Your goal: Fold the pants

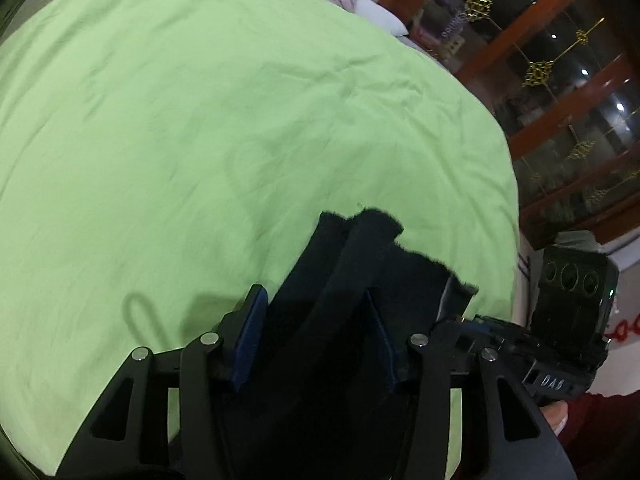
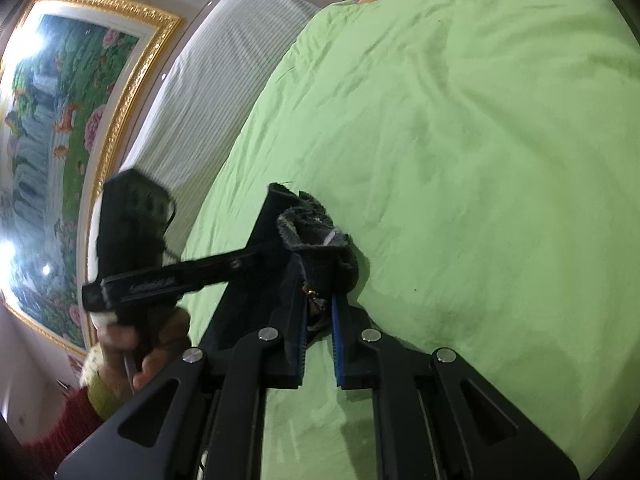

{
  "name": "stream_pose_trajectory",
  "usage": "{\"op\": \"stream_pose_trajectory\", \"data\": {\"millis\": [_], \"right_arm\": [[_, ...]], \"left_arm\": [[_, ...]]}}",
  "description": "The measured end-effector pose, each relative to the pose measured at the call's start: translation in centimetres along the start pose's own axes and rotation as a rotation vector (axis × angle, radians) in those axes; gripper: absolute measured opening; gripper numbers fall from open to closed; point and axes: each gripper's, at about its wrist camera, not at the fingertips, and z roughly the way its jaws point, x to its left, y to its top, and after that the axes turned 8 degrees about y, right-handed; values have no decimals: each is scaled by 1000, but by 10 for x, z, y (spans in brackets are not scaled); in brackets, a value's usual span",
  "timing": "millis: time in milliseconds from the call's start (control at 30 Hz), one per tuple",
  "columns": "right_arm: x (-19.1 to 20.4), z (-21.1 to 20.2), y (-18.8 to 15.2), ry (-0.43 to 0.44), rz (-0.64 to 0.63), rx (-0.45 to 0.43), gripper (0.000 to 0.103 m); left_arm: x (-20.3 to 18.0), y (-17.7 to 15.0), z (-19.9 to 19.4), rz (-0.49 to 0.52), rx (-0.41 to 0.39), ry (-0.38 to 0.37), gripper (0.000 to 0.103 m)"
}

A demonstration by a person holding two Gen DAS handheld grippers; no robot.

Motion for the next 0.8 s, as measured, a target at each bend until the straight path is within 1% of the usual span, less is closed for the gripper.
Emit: {"op": "stream_pose_trajectory", "data": {"millis": [67, 100, 167, 200, 233, 300, 433, 567, 633, 667, 700, 767, 800], "right_arm": [[1, 2, 0, 2, 3, -3, 11], [1, 4, 1, 3, 4, -3, 11], [1, 4, 2, 5, 2, -2, 11], [1, 4, 2, 5, -3, 0, 11], [2, 4, 2, 9, -8, 6, 11], [1, 4, 4, 23, -4, 12, 11], [10, -1, 8, 77, -34, 14, 11], [31, -6, 10, 154, -92, 16, 12], [44, -6, 11, 246, -113, 33, 12], [48, -5, 11, 279, -115, 41, 11], [57, -3, 10, 334, -120, 61, 11], [72, 2, 7, 395, -146, 94, 11], [78, 5, 5, 412, -156, 109, 11]], "left_arm": [[-2, 4, 3, 25, 7, -8, 48], [-5, 2, 2, 42, 2, -1, 44], [-13, 1, 2, 88, -15, 18, 34], [-16, 0, -1, 102, -32, 17, 24], [-17, -2, -3, 105, -51, 14, 20], [-17, -7, -7, 97, -84, 16, 17], [-9, -14, -23, 35, -122, -31, 15], [-12, -24, -60, 28, -213, -45, 14], [-14, -31, -79, 24, -262, -42, 14], [-13, -39, -94, 15, -299, -46, 14], [-10, -48, -107, 3, -322, -52, 14], [-2, -64, -131, -39, -368, -59, 14], [3, -72, -140, -64, -384, -65, 14]]}}
